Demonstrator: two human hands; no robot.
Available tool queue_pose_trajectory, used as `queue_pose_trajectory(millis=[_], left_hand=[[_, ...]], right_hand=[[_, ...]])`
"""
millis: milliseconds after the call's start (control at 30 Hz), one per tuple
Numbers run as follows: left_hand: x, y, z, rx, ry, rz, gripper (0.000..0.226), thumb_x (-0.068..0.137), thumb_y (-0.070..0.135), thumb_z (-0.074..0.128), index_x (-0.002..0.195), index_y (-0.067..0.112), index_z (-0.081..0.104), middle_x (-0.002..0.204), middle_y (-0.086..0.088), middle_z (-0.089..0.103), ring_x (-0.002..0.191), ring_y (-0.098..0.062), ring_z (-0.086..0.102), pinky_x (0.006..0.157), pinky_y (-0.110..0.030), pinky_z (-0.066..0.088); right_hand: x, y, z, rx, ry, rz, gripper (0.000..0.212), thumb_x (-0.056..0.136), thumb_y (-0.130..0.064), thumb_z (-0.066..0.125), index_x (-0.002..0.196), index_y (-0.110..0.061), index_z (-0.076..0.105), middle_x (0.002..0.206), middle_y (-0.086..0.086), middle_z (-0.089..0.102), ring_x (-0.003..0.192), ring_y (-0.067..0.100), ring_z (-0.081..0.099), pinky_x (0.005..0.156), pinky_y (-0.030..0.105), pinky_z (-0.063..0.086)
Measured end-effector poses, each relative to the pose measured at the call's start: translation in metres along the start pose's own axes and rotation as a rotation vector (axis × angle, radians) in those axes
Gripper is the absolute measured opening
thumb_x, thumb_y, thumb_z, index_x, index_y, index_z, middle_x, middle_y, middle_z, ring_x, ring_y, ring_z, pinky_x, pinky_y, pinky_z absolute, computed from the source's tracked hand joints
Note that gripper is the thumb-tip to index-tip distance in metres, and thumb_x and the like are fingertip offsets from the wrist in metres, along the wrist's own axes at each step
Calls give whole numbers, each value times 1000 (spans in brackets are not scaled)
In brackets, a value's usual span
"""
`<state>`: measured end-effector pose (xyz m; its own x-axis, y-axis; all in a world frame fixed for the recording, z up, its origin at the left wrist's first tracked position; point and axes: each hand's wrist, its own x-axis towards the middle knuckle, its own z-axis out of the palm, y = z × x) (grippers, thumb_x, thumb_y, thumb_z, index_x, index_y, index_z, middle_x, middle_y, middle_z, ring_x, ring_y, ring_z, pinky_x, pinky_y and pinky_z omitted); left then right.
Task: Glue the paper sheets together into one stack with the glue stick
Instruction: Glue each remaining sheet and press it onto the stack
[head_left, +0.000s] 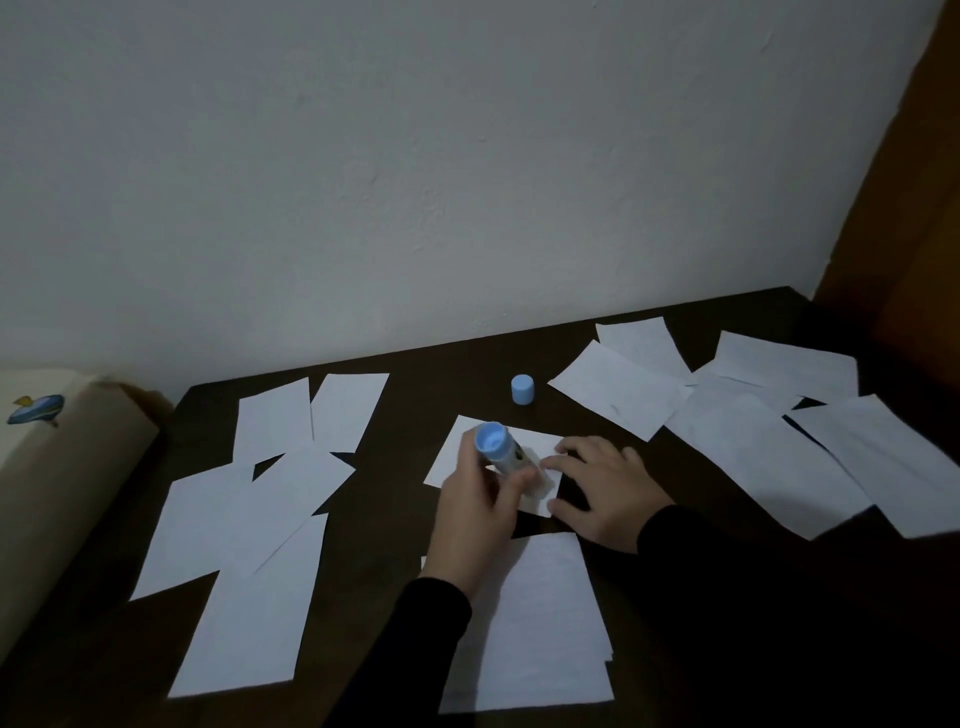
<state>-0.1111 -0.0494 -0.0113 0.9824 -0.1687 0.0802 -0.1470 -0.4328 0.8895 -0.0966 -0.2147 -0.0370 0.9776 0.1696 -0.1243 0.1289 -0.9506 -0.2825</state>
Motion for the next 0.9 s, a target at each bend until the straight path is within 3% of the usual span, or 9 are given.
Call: queue_pose_trajectory(millis=[100,267,433,533,700,900], left_hand=[[-1,0,2,87,-80,46,41,94,27,59,123,43,34,96,30,53,89,18,53,70,-2,43],[-3,-1,4,116,-138,17,47,95,27,56,133,44,35,101,25,55,94,5,58,78,-8,44],[2,0,-1,125,-153,33,44,95,25,56,127,47,34,91,26,54,82,16,54,67,-2,40],[7,-1,-6,182,-161,26,48,96,25,54,135,43,32,88,23,52,78,11,55,65,-6,41],[17,-7,-17,235,-129,-39,54,96,26,53,143,40,28,106,15,55,84,2,52,83,-18,42],[26,-20,-36,183,24,-131,59,96,23,55,145,38,26,133,5,53,117,-10,50,99,-29,40]], right_hand=[[0,-4,2,-26,-11,6,51,92,-46,46,140,-31,37,150,-5,25,139,14,20,108,41,23],[-3,-10,3,-63,-32,32,51,94,-48,43,140,-27,35,155,-2,19,143,18,14,113,47,18],[-6,-13,7,-33,8,53,50,92,-41,45,139,-28,35,155,-3,19,144,18,13,114,47,17],[-4,-13,10,-34,10,70,51,92,-42,45,141,-29,34,156,-3,17,145,18,11,115,49,16],[0,-9,16,-40,16,67,57,90,-47,46,144,-32,31,155,-5,17,144,16,11,115,47,16],[-2,-7,19,-35,75,46,57,90,-47,45,143,-33,33,153,-7,21,142,14,14,113,45,19]])
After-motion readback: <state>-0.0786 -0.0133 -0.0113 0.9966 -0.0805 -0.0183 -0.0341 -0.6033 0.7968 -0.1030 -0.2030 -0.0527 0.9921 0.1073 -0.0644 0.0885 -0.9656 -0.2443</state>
